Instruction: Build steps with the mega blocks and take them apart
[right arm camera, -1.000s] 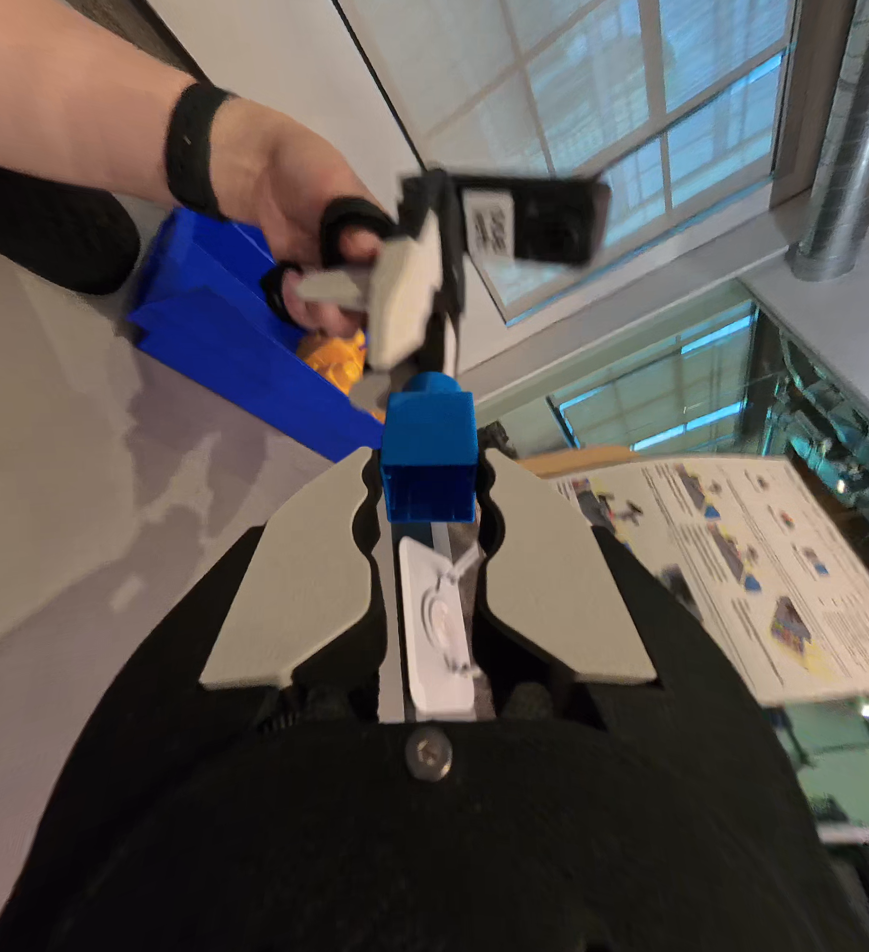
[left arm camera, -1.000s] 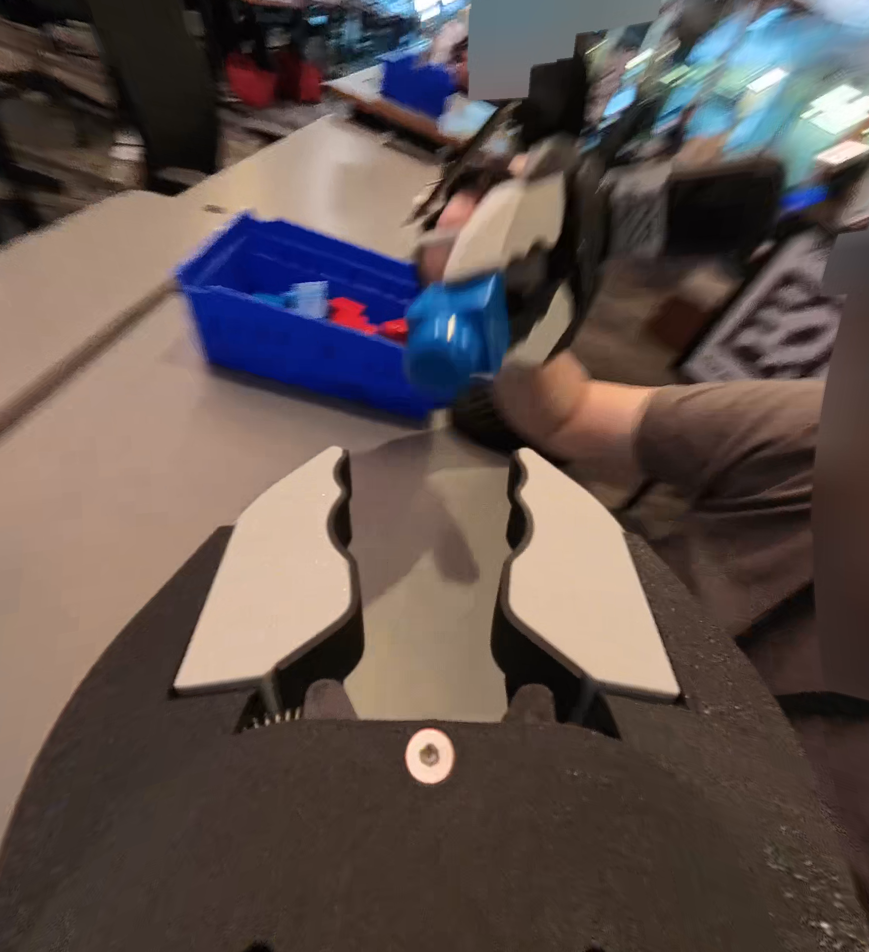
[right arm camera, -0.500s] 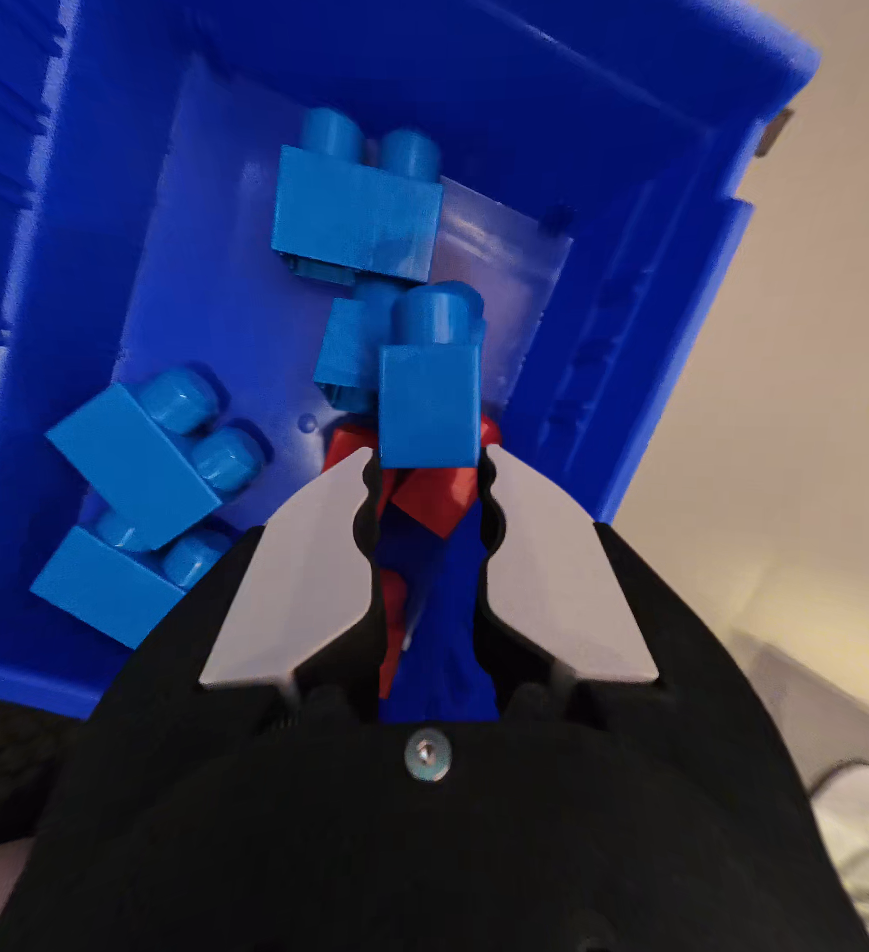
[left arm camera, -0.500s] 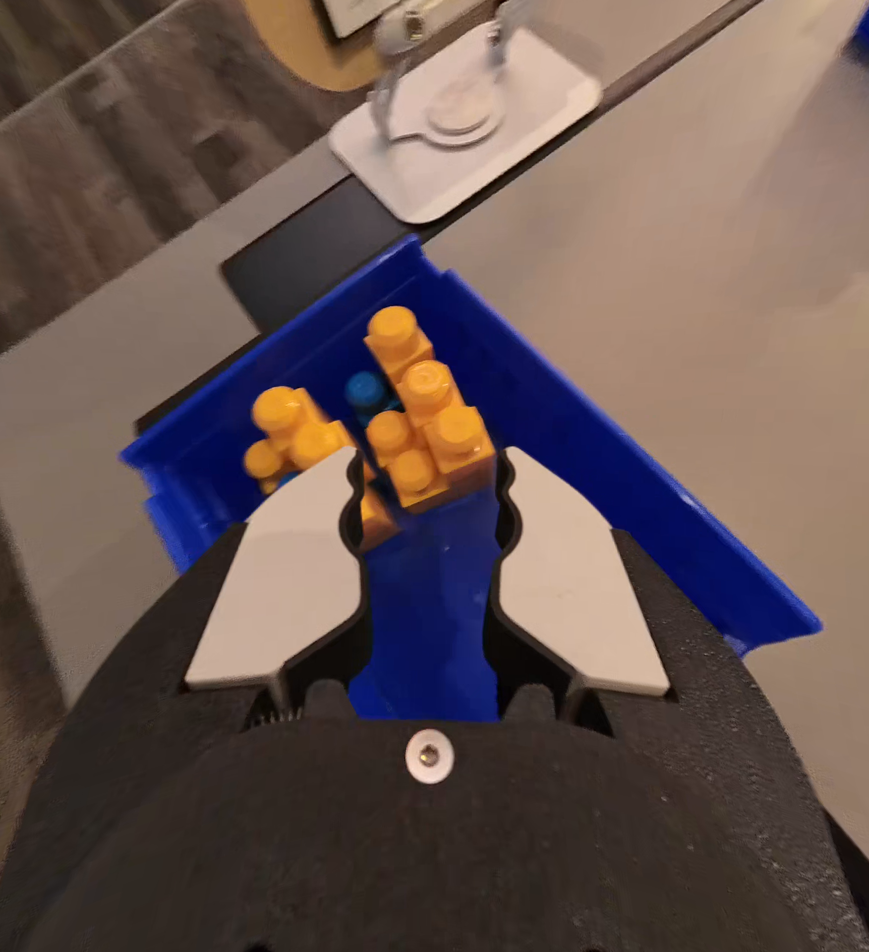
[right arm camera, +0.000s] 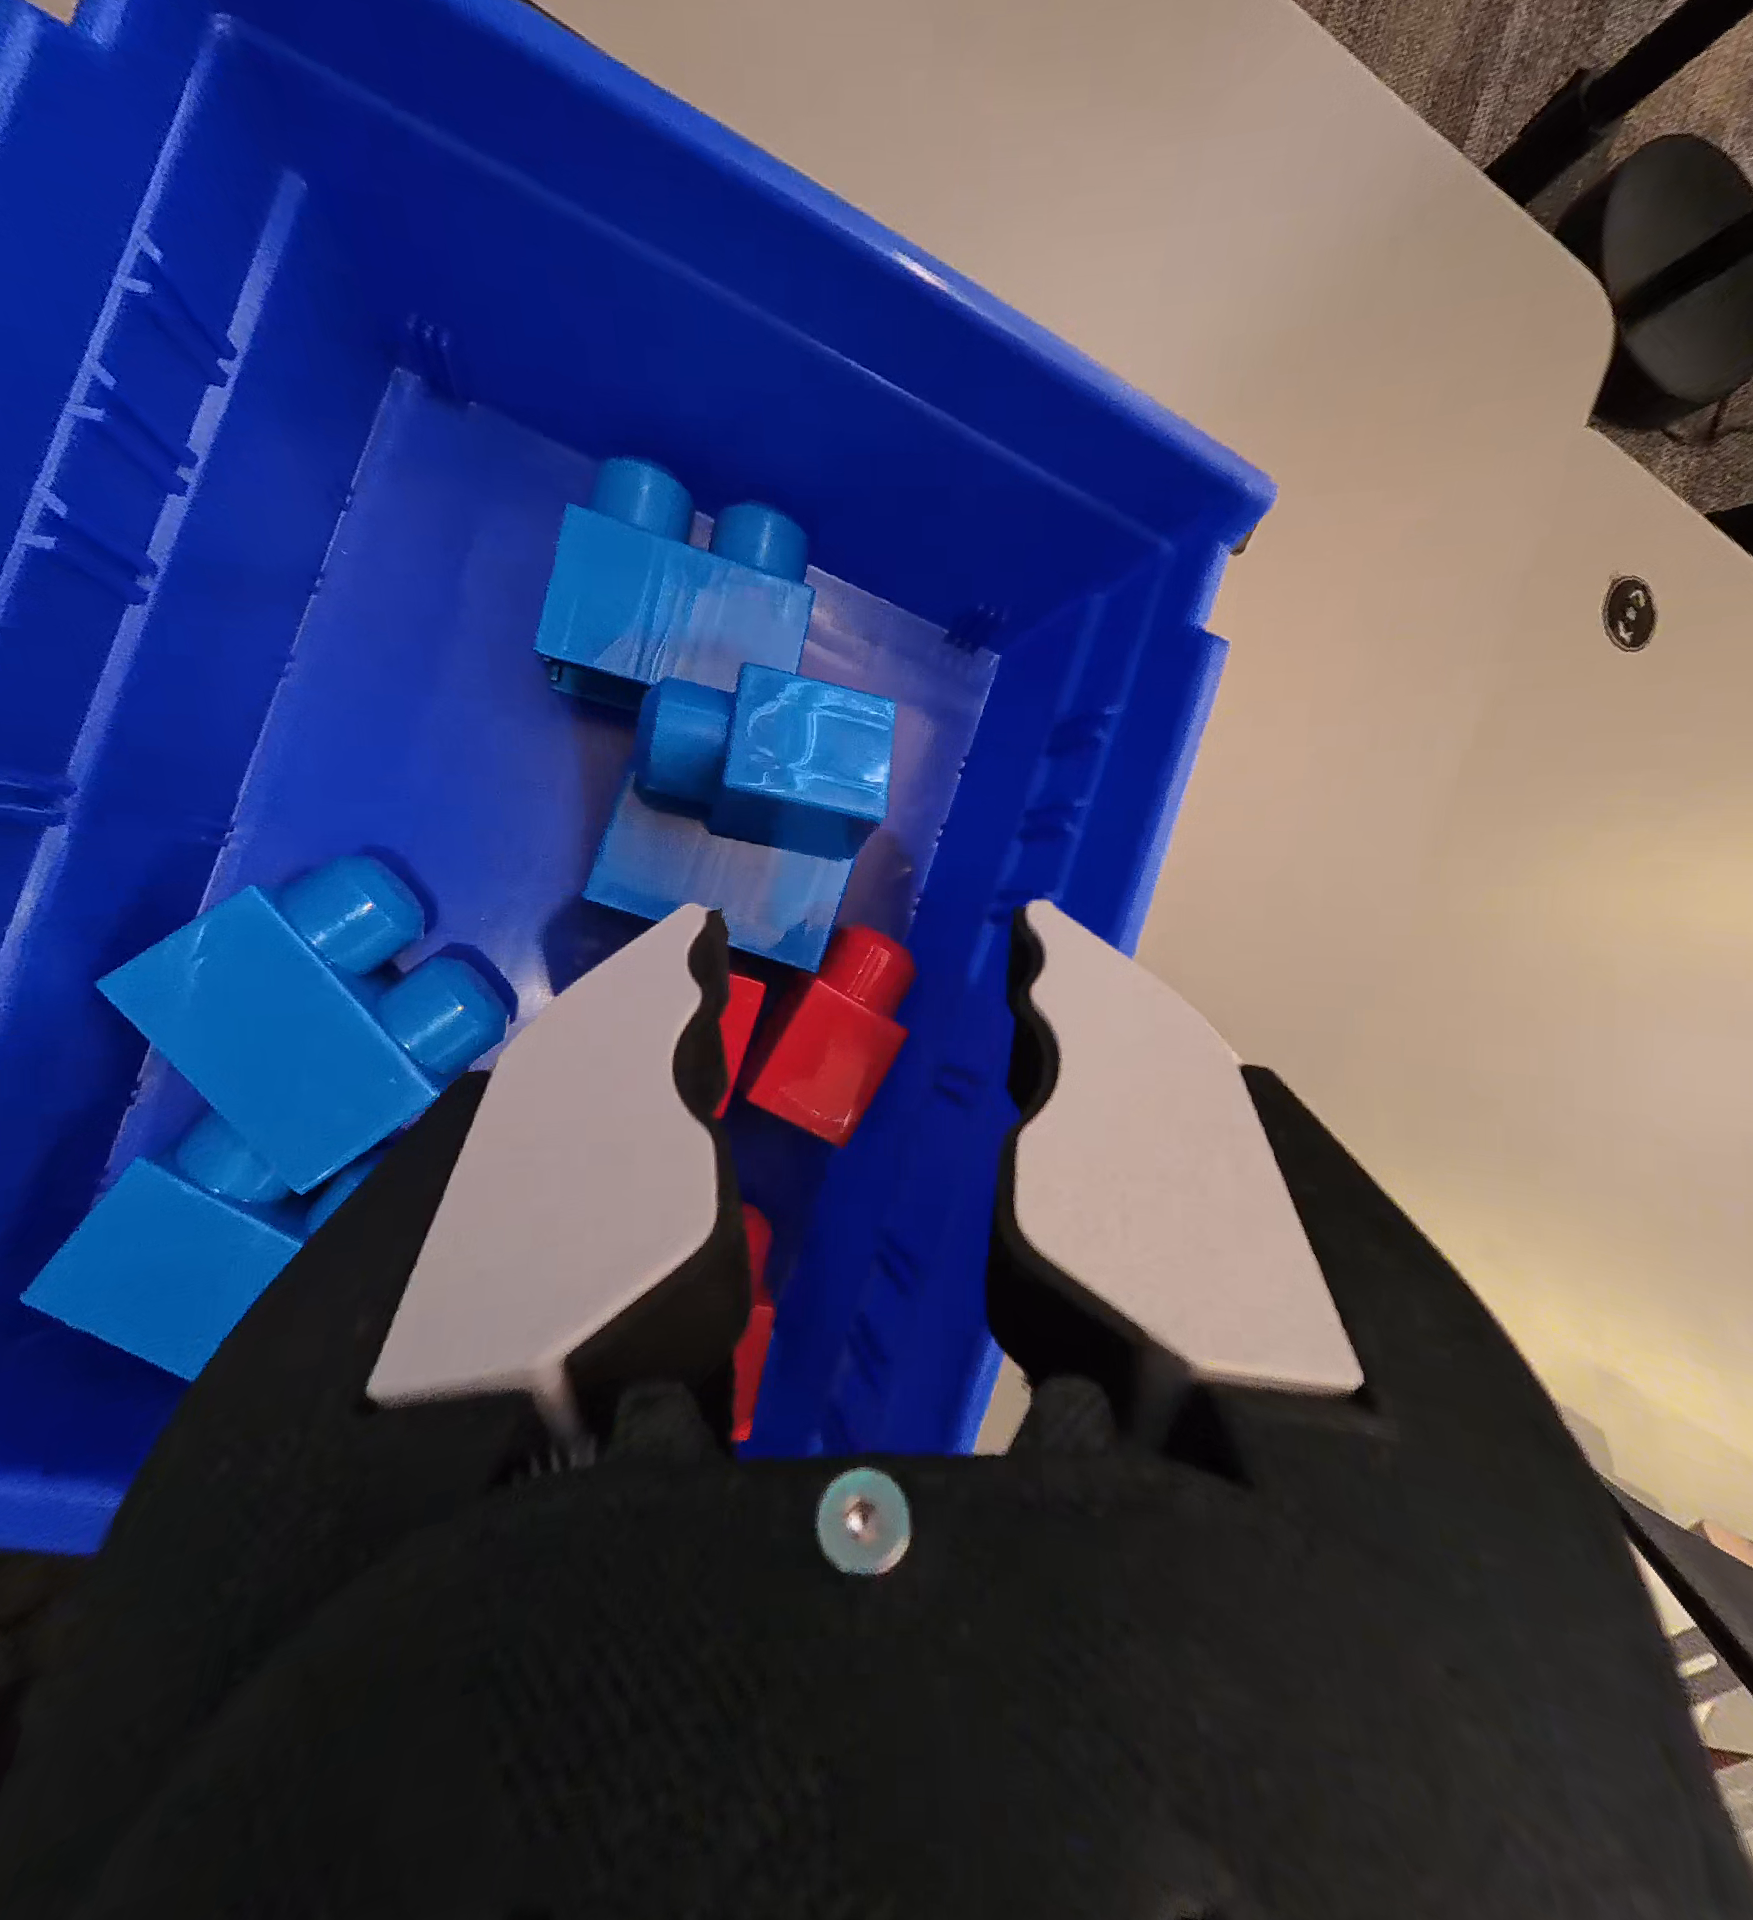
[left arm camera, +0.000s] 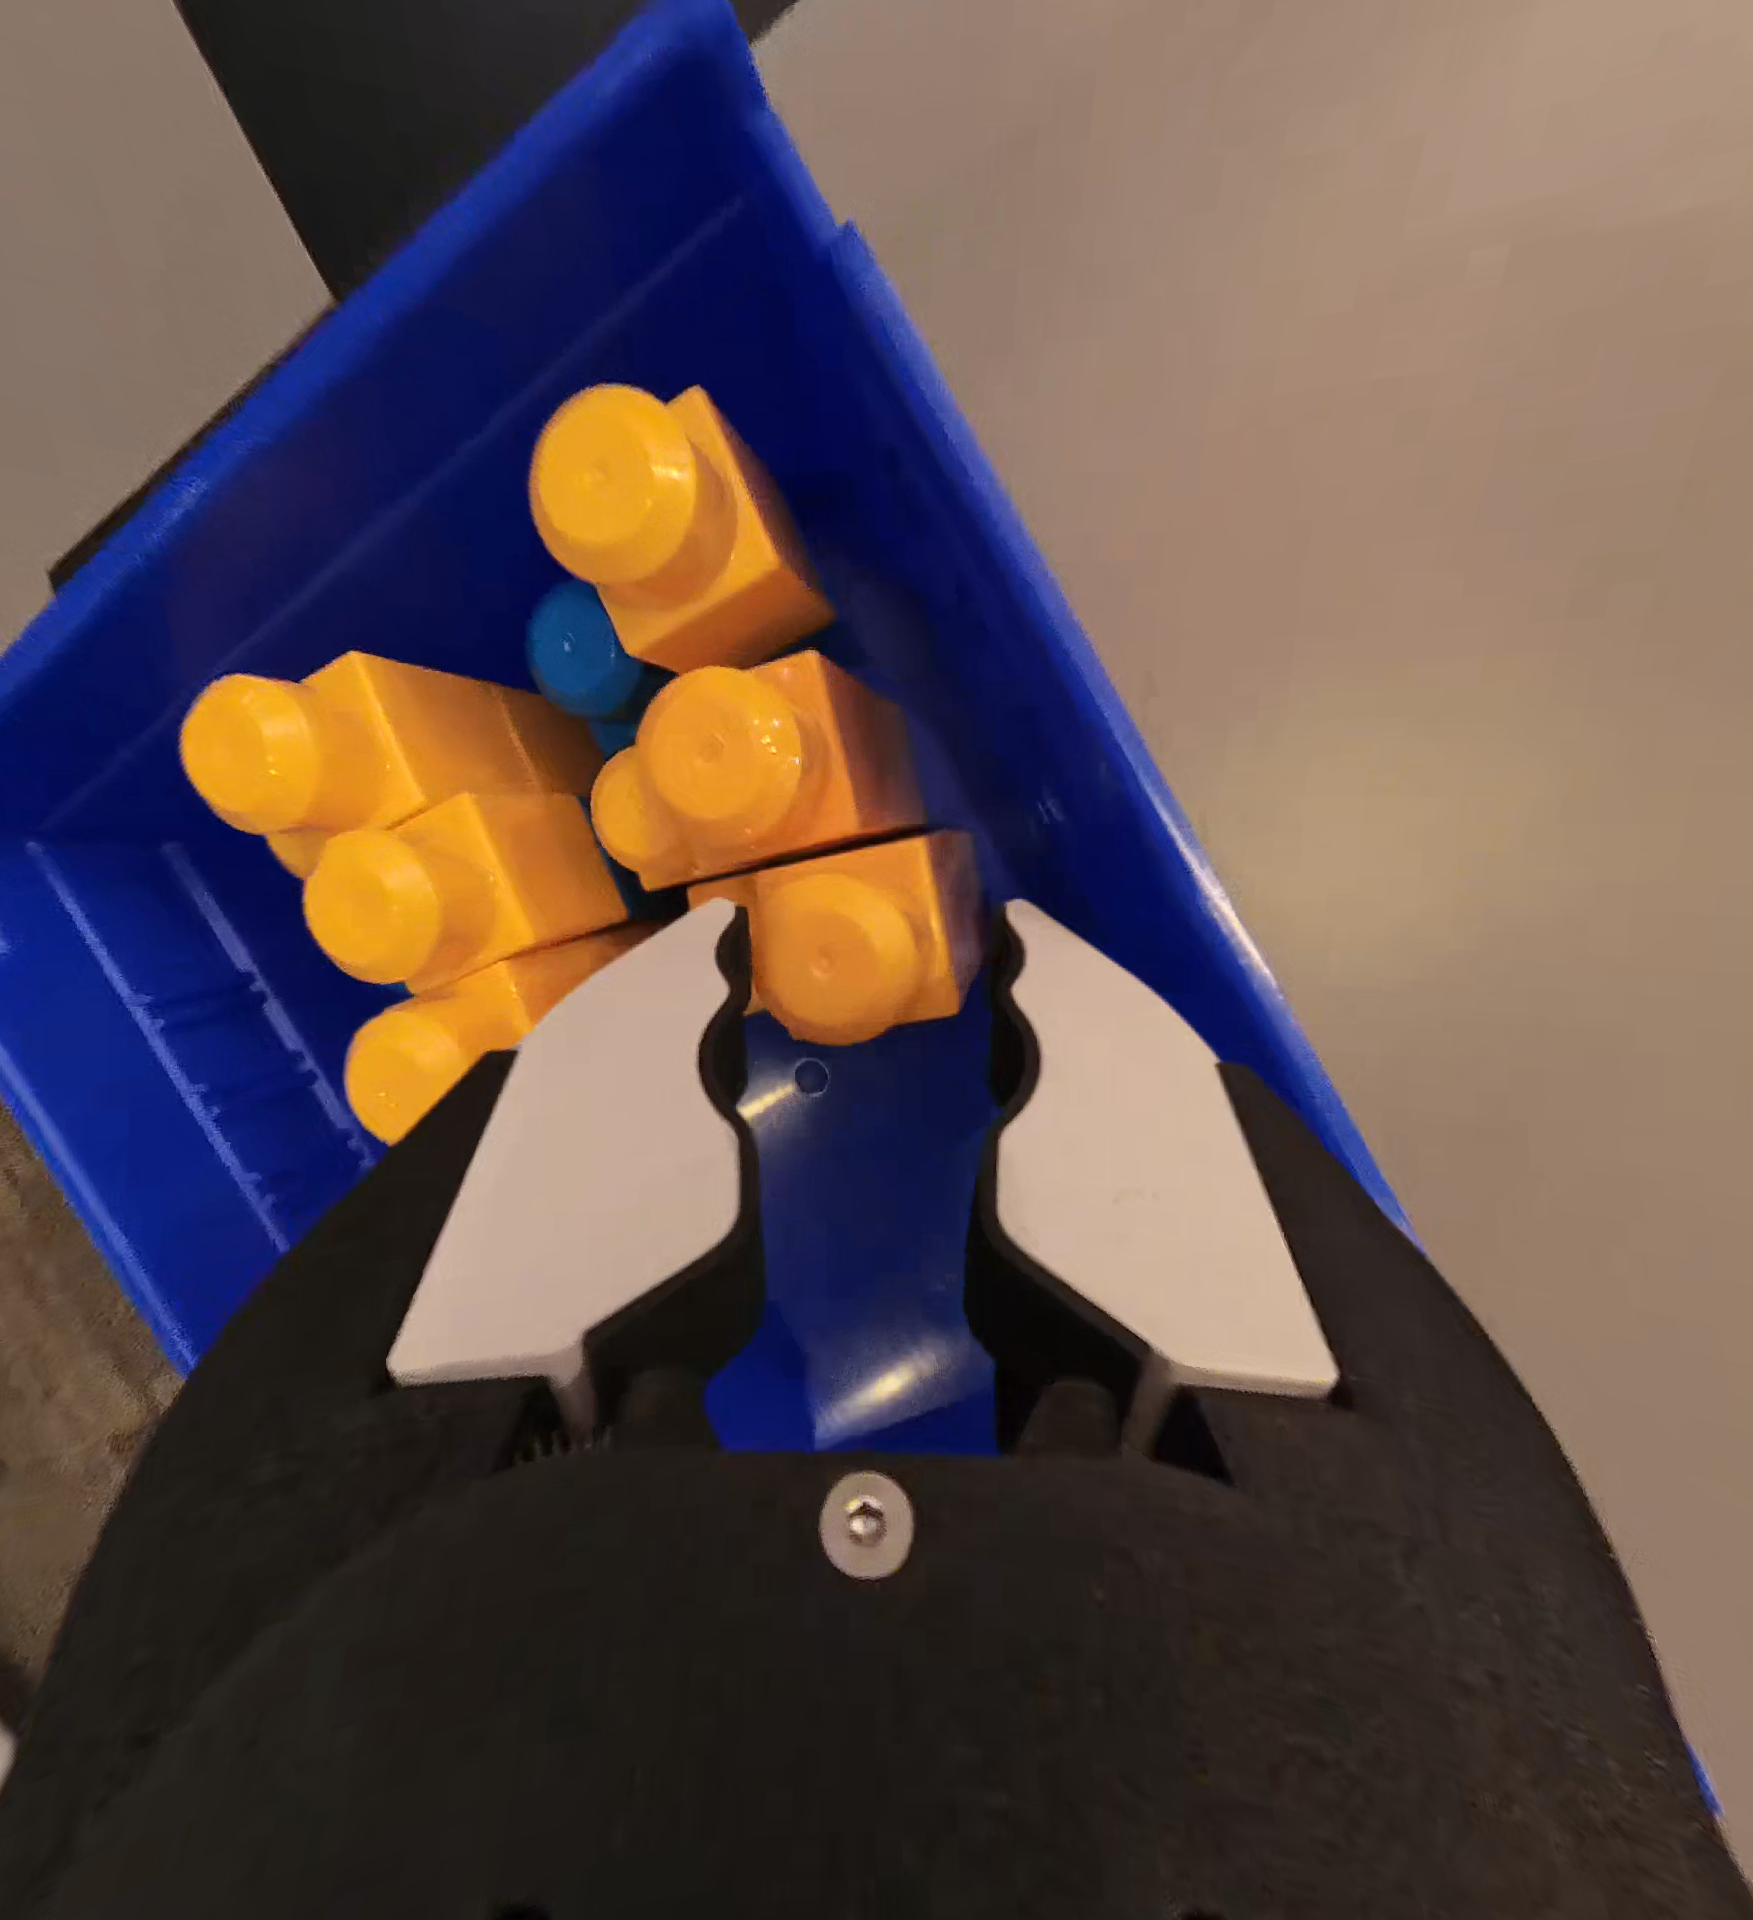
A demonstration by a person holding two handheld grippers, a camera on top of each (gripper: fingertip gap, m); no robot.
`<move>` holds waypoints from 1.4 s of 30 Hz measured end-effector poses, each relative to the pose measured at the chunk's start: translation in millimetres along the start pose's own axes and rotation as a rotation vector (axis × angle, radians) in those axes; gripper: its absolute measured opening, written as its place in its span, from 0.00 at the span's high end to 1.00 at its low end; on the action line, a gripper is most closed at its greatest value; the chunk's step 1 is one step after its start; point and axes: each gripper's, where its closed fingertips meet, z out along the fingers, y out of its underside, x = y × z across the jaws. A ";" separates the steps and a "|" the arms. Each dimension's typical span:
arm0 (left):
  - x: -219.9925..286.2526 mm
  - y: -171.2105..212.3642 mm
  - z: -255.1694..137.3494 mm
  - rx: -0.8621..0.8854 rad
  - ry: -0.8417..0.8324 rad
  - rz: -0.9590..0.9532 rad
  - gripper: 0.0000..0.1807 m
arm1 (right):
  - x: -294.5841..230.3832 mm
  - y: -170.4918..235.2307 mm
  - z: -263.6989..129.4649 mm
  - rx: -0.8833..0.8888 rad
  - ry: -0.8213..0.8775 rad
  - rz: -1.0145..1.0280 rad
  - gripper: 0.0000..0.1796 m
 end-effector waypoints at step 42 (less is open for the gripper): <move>185.7 -101.4 -219.1 0.966 1.081 0.150 0.67 | -377.8 -163.7 -190.0 1.271 -0.770 -0.526 0.79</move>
